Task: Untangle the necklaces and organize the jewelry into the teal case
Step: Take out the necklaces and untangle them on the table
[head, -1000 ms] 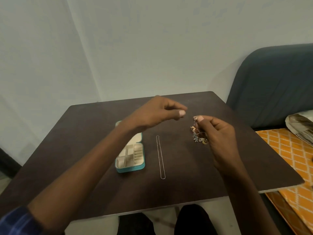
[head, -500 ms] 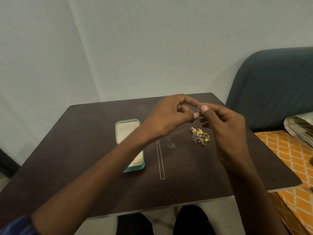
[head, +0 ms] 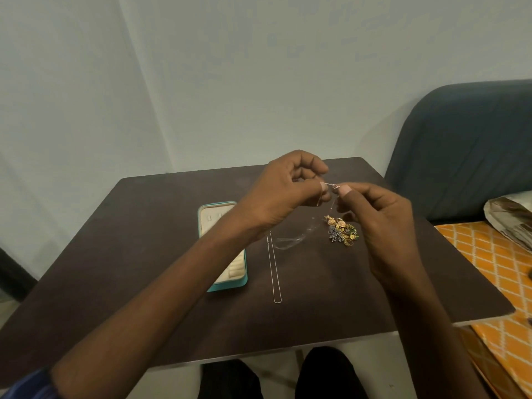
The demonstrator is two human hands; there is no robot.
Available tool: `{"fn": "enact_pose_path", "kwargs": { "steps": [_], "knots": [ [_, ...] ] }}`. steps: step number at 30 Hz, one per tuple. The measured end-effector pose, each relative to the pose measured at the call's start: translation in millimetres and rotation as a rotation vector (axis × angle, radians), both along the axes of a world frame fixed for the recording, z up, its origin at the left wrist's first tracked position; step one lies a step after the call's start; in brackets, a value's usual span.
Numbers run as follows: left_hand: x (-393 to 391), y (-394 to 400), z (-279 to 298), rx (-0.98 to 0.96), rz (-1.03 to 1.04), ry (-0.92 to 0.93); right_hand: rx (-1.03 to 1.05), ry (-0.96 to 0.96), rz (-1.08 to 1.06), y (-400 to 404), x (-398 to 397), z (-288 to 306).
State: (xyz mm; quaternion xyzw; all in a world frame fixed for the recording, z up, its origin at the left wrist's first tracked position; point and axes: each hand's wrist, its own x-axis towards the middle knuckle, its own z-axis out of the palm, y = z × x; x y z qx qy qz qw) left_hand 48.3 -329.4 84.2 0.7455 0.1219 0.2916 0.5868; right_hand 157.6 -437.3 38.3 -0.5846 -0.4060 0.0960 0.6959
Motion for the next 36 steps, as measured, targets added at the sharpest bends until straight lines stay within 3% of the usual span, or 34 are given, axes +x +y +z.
{"fn": "enact_pose_path", "kwargs": {
  "steps": [4, 9, 18, 23, 29, 36],
  "knots": [
    [-1.1, 2.0, -1.3, -0.112, -0.030, -0.007, -0.015, -0.041, 0.017, -1.2, -0.9, -0.6],
    [-3.8, 2.7, -0.2, -0.019, -0.005, 0.037, -0.007, -0.069, 0.019, -2.2, -1.9, 2.6],
    [-6.0, 3.4, -0.2, -0.113, 0.022, 0.124, -0.003, -0.102, 0.027, -3.4, -2.0, 7.9],
    [-9.1, 1.3, -4.4, 0.081, 0.017, 0.191, -0.004, -0.113, 0.015, -4.1, -0.1, 10.3],
    [-7.7, 2.4, -8.3, 0.314, 0.145, 0.122, -0.010, -0.131, 0.026, -4.8, -3.0, 10.7],
    [-7.5, 1.6, -7.1, 0.317, 0.186, 0.066, -0.018, -0.094, 0.027, -5.2, -4.7, 10.0]
  ]
}}
